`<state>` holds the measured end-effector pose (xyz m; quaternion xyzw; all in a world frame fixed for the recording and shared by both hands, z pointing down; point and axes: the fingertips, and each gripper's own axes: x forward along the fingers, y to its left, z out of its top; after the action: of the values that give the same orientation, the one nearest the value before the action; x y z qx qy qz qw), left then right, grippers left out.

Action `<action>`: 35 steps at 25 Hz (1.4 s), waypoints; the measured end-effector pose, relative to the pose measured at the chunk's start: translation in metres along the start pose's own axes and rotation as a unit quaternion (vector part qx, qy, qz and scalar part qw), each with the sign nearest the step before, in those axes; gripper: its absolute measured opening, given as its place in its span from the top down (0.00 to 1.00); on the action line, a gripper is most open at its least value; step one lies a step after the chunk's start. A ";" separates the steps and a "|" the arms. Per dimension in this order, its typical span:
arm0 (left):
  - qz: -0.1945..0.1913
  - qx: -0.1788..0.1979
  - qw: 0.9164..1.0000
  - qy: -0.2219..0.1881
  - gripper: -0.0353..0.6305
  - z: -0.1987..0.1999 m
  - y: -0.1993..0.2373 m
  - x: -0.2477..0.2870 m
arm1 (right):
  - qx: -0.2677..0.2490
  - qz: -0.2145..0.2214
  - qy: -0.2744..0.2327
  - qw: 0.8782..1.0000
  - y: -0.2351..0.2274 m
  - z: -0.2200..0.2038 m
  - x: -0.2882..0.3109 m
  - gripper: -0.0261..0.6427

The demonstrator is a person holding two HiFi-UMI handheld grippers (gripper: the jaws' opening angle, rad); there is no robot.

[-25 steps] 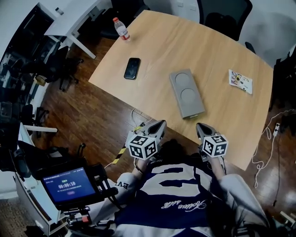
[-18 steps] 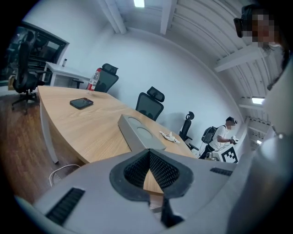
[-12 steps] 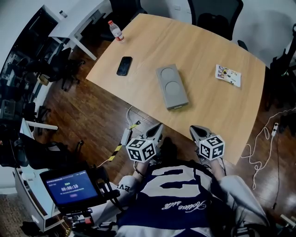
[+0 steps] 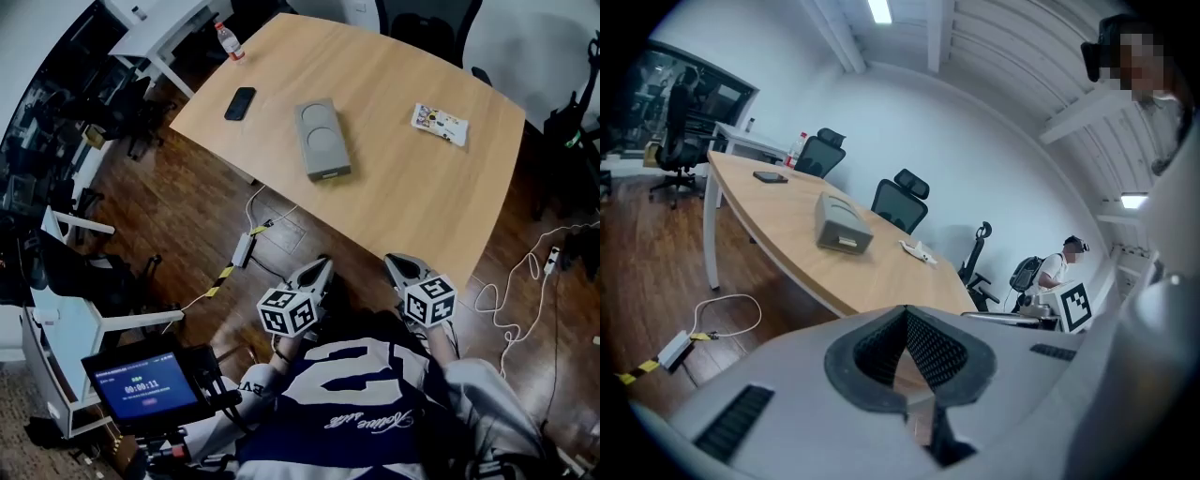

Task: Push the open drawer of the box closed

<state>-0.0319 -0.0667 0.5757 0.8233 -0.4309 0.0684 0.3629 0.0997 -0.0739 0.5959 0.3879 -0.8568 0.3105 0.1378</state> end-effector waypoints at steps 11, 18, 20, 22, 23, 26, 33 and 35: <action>0.056 0.000 0.998 -0.021 0.94 -0.046 -0.037 -0.056 | -0.014 0.028 -0.008 0.999 0.019 -0.032 -0.042 0.96; 0.058 0.016 0.998 -0.027 0.94 -0.042 -0.040 -0.064 | -0.039 0.048 -0.018 0.998 0.039 -0.025 -0.041 0.96; 0.055 0.024 0.998 -0.028 0.94 -0.038 -0.042 -0.065 | -0.043 0.047 -0.022 0.998 0.042 -0.021 -0.041 0.96; 0.051 0.036 0.998 -0.022 0.94 -0.040 -0.045 -0.066 | -0.047 0.044 -0.023 0.998 0.044 -0.018 -0.040 0.96; 0.049 0.043 0.998 -0.017 0.94 -0.043 -0.046 -0.068 | -0.049 0.043 -0.023 0.998 0.045 -0.017 -0.040 0.96; 0.047 0.052 0.998 -0.010 0.94 -0.048 -0.045 -0.079 | -0.055 0.035 -0.026 0.998 0.054 -0.015 -0.039 0.96; 0.055 0.035 0.998 -0.021 0.94 -0.050 -0.027 -0.105 | -0.054 0.035 -0.036 0.997 0.081 -0.017 -0.039 0.96; 0.054 0.030 0.998 -0.021 0.94 -0.056 -0.027 -0.111 | -0.056 0.034 -0.036 0.997 0.085 -0.021 -0.041 0.96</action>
<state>-0.0691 0.0532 0.5544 0.8108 -0.4798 0.0837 0.3247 0.0623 0.0059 0.5561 0.3613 -0.8898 0.2526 0.1180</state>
